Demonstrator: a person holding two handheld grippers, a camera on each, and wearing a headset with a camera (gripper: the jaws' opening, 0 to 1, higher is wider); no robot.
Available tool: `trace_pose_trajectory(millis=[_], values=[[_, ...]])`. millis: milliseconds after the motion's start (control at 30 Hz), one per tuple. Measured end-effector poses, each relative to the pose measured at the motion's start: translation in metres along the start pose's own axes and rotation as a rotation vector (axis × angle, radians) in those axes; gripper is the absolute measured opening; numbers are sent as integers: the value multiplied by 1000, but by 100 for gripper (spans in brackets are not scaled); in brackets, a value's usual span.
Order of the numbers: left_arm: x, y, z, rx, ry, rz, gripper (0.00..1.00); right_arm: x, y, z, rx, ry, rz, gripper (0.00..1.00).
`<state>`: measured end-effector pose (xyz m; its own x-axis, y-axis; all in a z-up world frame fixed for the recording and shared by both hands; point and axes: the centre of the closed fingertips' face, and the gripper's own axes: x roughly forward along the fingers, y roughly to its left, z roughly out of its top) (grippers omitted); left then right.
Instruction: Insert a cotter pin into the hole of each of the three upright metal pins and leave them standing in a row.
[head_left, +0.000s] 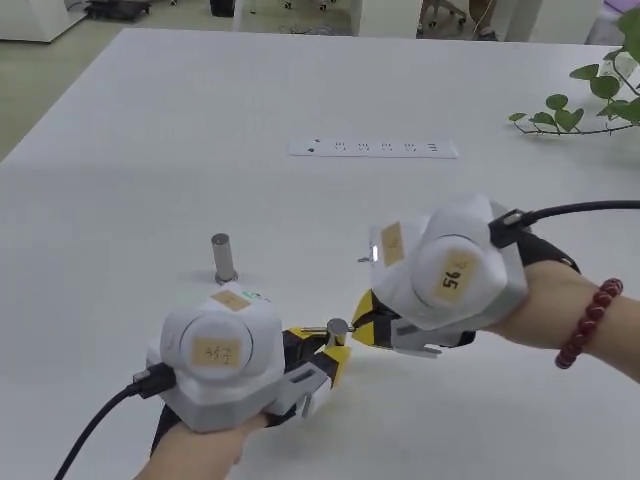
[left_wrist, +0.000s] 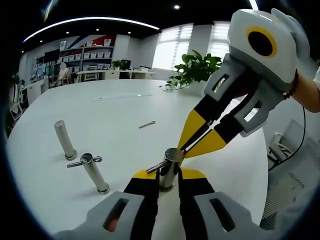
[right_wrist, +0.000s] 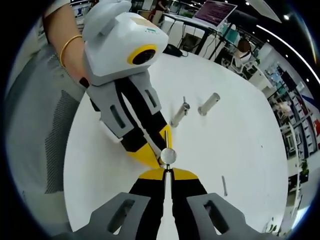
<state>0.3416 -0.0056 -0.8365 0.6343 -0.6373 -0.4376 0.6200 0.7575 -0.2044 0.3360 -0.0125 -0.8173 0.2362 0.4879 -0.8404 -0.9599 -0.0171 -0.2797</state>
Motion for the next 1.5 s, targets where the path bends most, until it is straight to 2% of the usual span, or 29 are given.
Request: trace_pose_trajectory(millis=[133, 267, 433, 567, 833, 1000, 1167, 1500], values=[[0, 0, 0, 1, 0, 1, 13, 0, 0, 0, 6, -5, 3, 5], [0, 0, 1, -2, 3, 2, 13, -1, 6, 5, 64, -44, 35, 14], [0, 0, 0, 2, 10, 4, 14, -1, 3, 5, 103, -63, 21, 17], [0, 1, 0, 0, 11, 10, 18, -3, 2, 10, 159, -106, 30, 18], [-11, 4, -2, 1, 34, 14, 24, 0, 2, 17, 211, -151, 59, 18], [-18, 7, -4, 6, 45, 17, 26, 5, 1, 19, 230, -169, 86, 18], [-24, 9, -2, 6, 41, 19, 28, 10, 1, 18, 224, -161, 98, 18], [-33, 9, -3, -10, 42, 19, 30, 13, 2, 19, 216, -166, 103, 15]])
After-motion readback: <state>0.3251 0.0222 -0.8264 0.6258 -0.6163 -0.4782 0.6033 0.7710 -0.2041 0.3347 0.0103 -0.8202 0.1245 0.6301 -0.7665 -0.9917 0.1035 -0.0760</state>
